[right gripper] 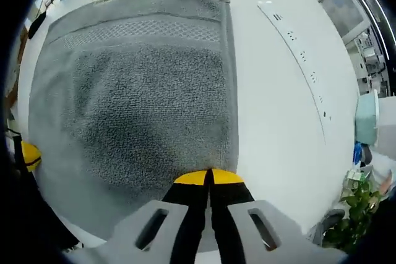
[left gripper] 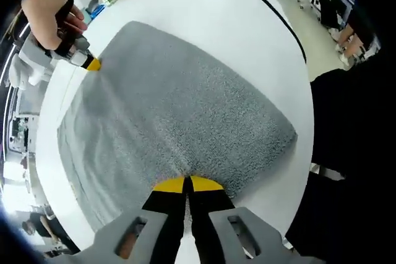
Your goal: Fold the towel on the table until its edges align and the towel forms a compact rectangular stack.
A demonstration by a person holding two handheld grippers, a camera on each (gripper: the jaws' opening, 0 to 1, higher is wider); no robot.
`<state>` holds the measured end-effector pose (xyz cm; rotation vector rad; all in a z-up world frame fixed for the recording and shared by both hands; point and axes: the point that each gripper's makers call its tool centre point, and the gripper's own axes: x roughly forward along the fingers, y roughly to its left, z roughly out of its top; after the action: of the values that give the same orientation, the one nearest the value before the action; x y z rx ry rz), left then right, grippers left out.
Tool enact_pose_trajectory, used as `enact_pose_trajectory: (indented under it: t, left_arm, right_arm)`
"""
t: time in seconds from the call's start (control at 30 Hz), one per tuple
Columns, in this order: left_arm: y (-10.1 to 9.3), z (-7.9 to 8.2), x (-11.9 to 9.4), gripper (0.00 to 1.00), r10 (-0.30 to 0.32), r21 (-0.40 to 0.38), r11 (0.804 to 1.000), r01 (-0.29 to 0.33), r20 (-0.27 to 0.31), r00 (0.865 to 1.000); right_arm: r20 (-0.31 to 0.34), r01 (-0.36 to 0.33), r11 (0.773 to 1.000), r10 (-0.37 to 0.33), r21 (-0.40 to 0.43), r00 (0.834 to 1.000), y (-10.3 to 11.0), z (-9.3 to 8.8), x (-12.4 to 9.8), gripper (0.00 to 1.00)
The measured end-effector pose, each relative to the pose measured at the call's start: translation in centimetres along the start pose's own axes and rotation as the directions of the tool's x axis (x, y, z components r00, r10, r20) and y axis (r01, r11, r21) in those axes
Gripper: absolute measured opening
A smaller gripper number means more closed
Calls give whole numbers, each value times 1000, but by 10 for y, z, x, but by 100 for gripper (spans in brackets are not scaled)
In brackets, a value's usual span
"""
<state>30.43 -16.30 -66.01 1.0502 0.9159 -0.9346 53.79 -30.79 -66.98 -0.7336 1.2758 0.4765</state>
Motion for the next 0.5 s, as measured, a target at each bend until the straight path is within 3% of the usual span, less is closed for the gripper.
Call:
enact_pose_trajectory:
  t: [0.07, 0.13, 0.17, 0.27, 0.4, 0.5]
  left_arm:
    - [-2, -1, -1, 1, 7, 18, 1000, -7, -11, 1000]
    - [-2, -3, -2, 1, 28, 105, 994, -27, -11, 1000]
    - [-3, -3, -2, 1, 35, 124, 992, -34, -8, 999]
    - [-1, -6, -2, 1, 42, 60, 997, -41, -20, 999]
    - [-1, -13, -5, 1, 41, 94, 995, -40, -12, 999]
    - [0, -13, -5, 1, 33, 69, 997, -33, 1, 999]
  right_arm:
    - [-12, 12, 1000, -12, -4, 1000, 0, -6, -1, 0]
    - [-7, 15, 1000, -15, -5, 1000, 2, -6, -2, 0]
    - [11, 15, 999, -16, 49, 1000, 2, -6, -3, 0]
    - [8, 12, 999, -13, 51, 1000, 4, -12, -4, 0]
    - [29, -4, 996, 2, 85, 1000, 3, -26, -4, 0]
    - [44, 2, 996, -6, 88, 999, 7, -41, -9, 0]
